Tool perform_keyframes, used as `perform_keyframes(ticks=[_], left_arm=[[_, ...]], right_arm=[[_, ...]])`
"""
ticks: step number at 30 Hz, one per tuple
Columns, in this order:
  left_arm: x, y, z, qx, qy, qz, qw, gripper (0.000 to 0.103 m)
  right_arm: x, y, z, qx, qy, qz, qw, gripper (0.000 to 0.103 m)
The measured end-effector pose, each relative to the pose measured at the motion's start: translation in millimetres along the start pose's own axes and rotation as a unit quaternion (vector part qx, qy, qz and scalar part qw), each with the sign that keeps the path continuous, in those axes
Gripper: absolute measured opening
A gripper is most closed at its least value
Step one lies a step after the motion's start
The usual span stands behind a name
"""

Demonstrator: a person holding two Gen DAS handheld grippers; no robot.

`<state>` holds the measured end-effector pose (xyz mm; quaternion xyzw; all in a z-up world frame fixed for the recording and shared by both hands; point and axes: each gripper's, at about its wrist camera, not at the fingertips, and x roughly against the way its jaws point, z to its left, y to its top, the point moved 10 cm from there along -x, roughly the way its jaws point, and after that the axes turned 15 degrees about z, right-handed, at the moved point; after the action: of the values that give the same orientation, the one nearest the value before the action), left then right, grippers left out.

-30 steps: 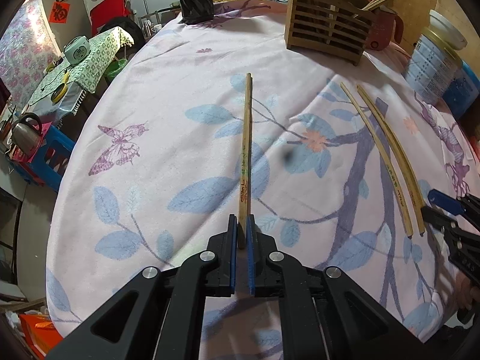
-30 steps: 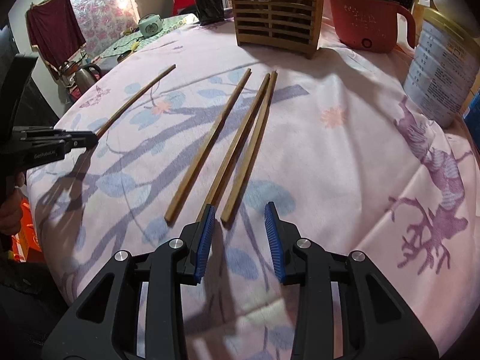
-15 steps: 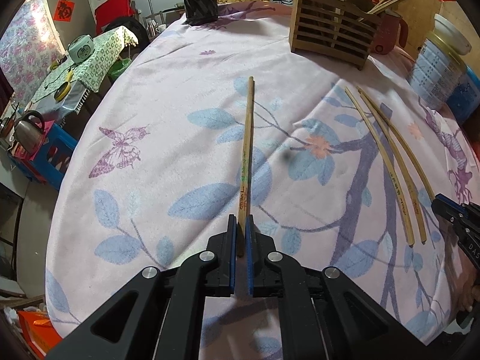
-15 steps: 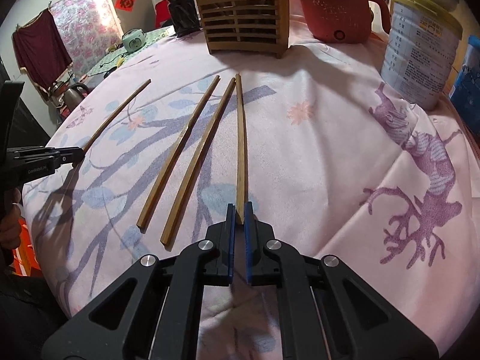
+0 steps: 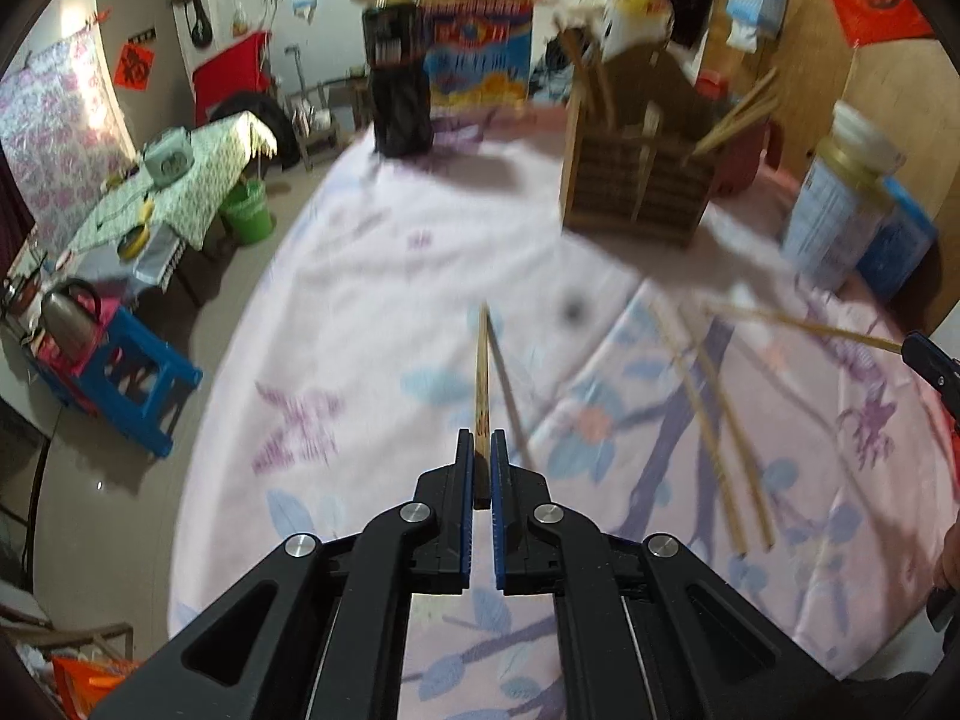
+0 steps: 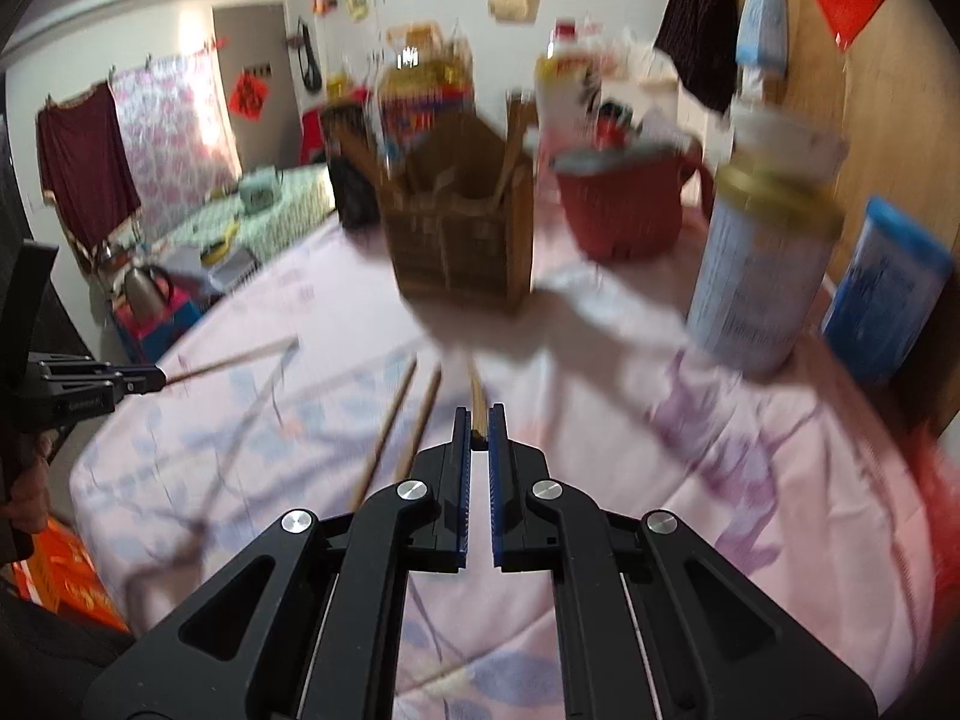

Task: Organize utensils
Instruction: 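Carry the left tool's chopstick to the holder while the right tool carries its own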

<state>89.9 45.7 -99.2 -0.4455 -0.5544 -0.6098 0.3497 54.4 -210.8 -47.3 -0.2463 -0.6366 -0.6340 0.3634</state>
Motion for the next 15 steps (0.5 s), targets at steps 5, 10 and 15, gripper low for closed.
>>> perform_keyframes(ticks=[5, 10, 15], left_arm=[[38, 27, -14, -0.015, -0.014, -0.037, 0.9991, 0.006], [59, 43, -31, -0.029, -0.038, -0.049, 0.9976, 0.006], [67, 49, -44, -0.037, -0.059, -0.049, 0.9964, 0.006]], right_arm=[[34, 29, -2, -0.005, 0.010, -0.041, 0.999, 0.006], [45, 38, -3, -0.013, 0.021, -0.050, 0.998, 0.006], [49, 38, -7, -0.018, 0.022, -0.051, 0.998, 0.006]])
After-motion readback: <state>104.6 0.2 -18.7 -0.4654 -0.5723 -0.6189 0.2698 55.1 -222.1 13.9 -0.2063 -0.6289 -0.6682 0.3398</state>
